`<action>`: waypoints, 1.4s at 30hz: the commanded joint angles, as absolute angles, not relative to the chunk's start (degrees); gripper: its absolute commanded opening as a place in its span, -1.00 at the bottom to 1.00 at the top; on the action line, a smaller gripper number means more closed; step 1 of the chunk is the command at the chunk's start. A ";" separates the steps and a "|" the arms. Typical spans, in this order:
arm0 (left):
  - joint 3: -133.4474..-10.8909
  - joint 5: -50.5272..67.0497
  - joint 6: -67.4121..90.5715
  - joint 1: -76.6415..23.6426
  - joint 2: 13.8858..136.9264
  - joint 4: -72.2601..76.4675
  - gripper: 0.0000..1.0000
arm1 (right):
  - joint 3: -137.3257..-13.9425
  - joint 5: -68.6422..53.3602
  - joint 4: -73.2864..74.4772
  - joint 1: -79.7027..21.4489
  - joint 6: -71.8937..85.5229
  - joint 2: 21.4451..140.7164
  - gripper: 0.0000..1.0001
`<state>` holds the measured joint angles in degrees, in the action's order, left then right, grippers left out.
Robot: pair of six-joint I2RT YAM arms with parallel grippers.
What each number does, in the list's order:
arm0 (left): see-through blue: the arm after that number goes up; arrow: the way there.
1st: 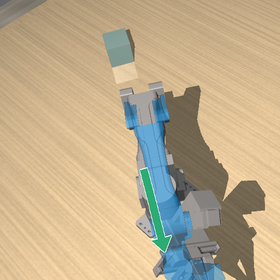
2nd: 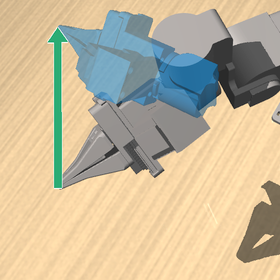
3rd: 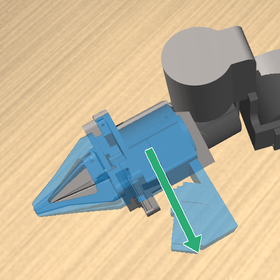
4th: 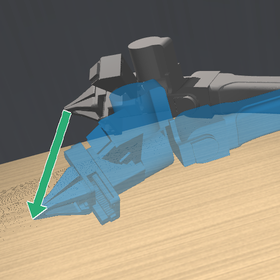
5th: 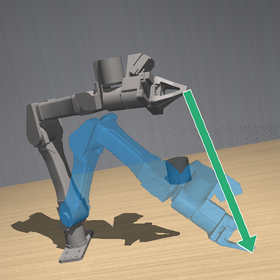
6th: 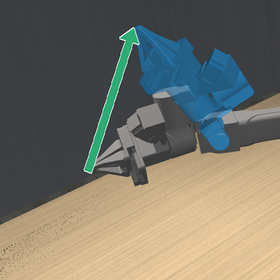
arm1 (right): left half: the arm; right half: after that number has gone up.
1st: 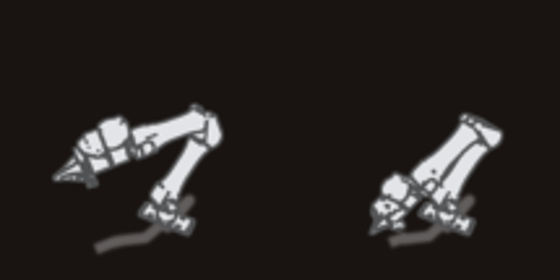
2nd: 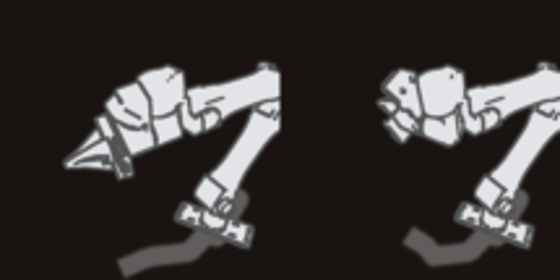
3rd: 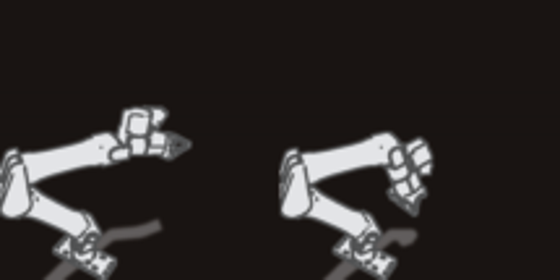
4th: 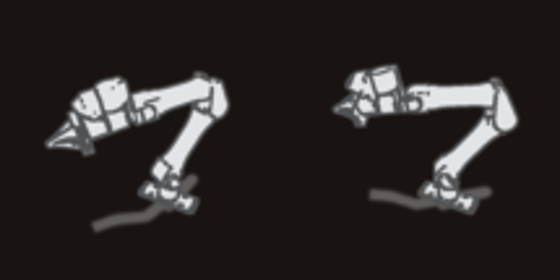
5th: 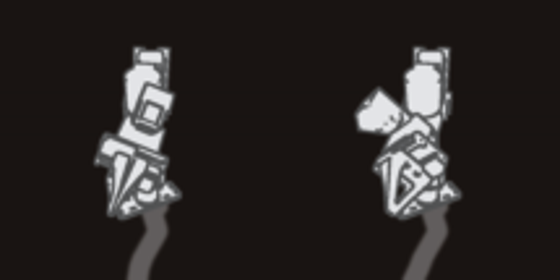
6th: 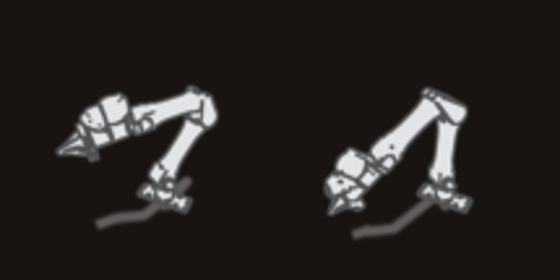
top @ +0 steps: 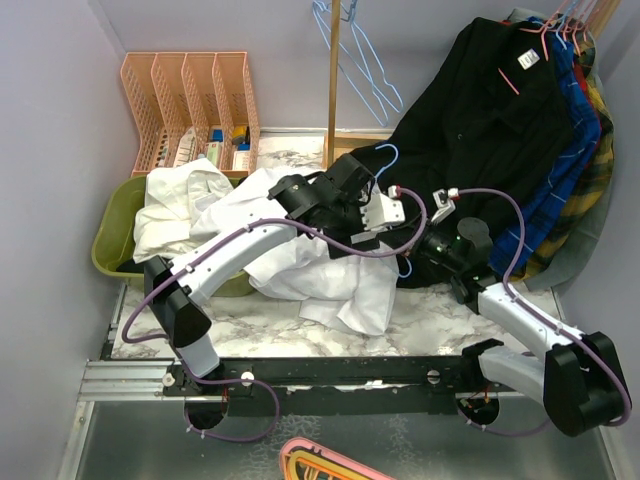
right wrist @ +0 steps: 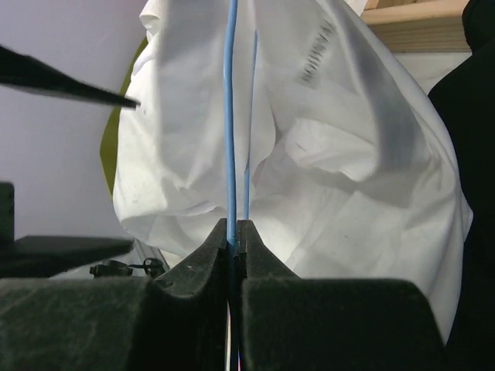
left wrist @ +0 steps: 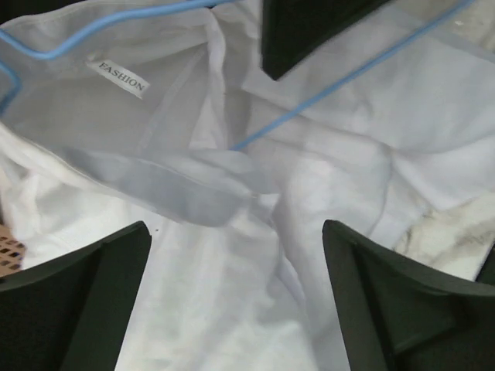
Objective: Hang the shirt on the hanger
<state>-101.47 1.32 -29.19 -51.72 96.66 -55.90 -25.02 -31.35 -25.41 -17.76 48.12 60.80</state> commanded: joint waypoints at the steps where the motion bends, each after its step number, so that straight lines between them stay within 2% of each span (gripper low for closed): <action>1: -103.91 18.79 -33.94 -51.07 91.81 -62.30 0.98 | -27.08 -31.10 -30.52 -17.84 45.64 62.35 -0.98; 6: -102.40 43.02 -34.88 -33.77 88.65 -54.33 0.98 | -26.35 -32.37 -32.02 -17.87 43.92 64.83 -0.98; 10: -104.20 49.96 -44.10 -28.56 91.99 -55.97 0.98 | -25.43 -32.36 -32.95 -17.93 43.05 66.24 -0.98; 17: -110.59 48.92 -52.22 -27.28 99.26 -53.64 0.89 | -24.70 -32.26 -34.15 -17.87 42.11 67.70 -0.98; 20: -113.62 51.96 -57.07 -27.25 103.12 -56.25 0.64 | -24.70 -32.58 -34.28 -18.02 41.74 68.02 -0.98; 23: -111.56 51.40 -61.42 -27.20 104.58 -54.49 0.43 | -24.85 -33.31 -34.28 -18.10 41.13 68.03 -0.98; 26: -110.10 47.86 -62.13 -26.90 105.74 -49.70 0.36 | -25.26 -33.90 -33.86 -18.18 40.41 67.94 -0.98; 27: -110.80 47.32 -62.81 -26.70 106.45 -49.76 0.38 | -25.43 -33.91 -33.51 -18.18 40.23 67.90 -0.98; 31: -116.05 45.84 -63.49 -26.38 110.51 -52.04 0.86 | -25.69 -34.63 -33.33 -18.34 40.07 68.26 -0.98; 35: -118.40 45.61 -63.87 -26.37 112.53 -52.61 0.92 | -25.83 -35.85 -33.75 -18.63 39.90 68.81 -0.98; 38: -119.54 45.61 -65.64 -26.41 113.95 -54.62 0.80 | -25.84 -36.04 -33.93 -18.72 39.78 68.66 -0.98; 42: -122.94 44.41 -69.07 -26.37 116.79 -59.59 0.42 | -26.16 -36.31 -33.38 -18.81 39.43 68.21 -0.97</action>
<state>-119.24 45.34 -64.12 -26.52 114.06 -53.78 -25.10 -34.44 -31.09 -18.44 40.88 68.58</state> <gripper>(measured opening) 0.798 0.029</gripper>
